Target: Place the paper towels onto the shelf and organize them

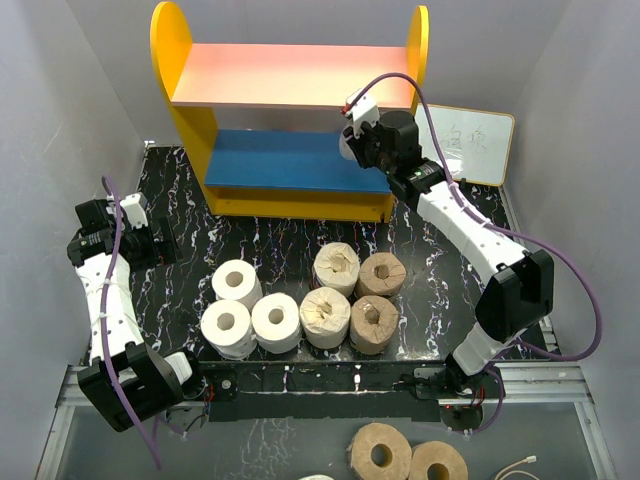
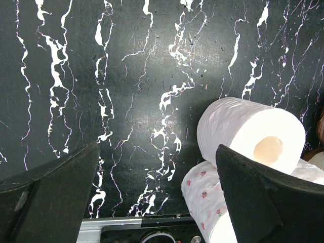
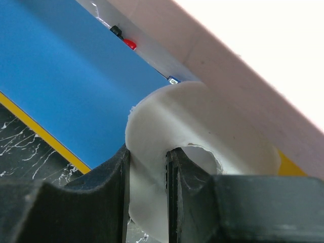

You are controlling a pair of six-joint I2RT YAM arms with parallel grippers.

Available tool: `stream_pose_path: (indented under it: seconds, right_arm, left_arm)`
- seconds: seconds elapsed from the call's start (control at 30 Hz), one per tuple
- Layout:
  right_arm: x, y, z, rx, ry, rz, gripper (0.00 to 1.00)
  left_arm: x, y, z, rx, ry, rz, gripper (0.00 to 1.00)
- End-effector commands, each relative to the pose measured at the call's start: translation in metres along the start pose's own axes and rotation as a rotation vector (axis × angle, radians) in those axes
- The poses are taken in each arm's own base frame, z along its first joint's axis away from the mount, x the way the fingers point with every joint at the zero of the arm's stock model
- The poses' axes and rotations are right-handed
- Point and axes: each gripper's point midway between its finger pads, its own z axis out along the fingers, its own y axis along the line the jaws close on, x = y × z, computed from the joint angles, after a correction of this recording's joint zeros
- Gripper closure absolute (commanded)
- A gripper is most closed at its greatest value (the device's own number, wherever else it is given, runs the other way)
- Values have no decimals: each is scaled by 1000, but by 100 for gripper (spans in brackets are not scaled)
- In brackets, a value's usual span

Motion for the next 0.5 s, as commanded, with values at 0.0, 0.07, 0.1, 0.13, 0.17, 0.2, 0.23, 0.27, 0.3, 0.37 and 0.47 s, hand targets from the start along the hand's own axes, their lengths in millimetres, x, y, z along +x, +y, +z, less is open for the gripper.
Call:
stream_pose_path:
  seconds: [0.0, 0.07, 0.1, 0.13, 0.17, 0.2, 0.23, 0.27, 0.3, 0.37, 0.47]
  right_arm:
    - [-38, -10, -3, 30, -131, 14, 100]
    - [-33, -10, -2, 31, -120, 16, 99]
    - [-29, -10, -2, 35, -112, 14, 99]
    - [-26, -10, -1, 38, -103, 12, 98]
    - [-23, -10, -1, 44, -96, 8, 98]
    - [-20, -11, -1, 49, -87, 4, 97]
    - [-18, -11, -1, 54, -82, 4, 96]
    - [-16, -11, -2, 55, -78, 4, 96]
    - [-14, -10, -2, 51, -74, 5, 95]
    - [-10, -8, -3, 46, -64, 10, 94]
    - [-2, -7, -3, 52, -45, 12, 92]
  left_arm:
    - [0, -3, -3, 14, -17, 3, 1]
    - [-1, -2, -3, 11, -16, 1, 1]
    - [-1, -2, -2, 10, -15, 0, 1]
    - [-1, -2, -2, 11, -14, -1, 1]
    - [0, -2, -2, 12, -13, -1, 1]
    - [0, -2, -2, 11, -12, -2, 1]
    - [0, -2, -2, 11, -12, -2, 1]
    - [0, -2, -2, 11, -13, 0, 1]
    - [0, -2, -2, 11, -13, -1, 1]
    - [0, -2, -2, 9, -14, -1, 1]
    - [0, -2, -2, 10, -11, -1, 1]
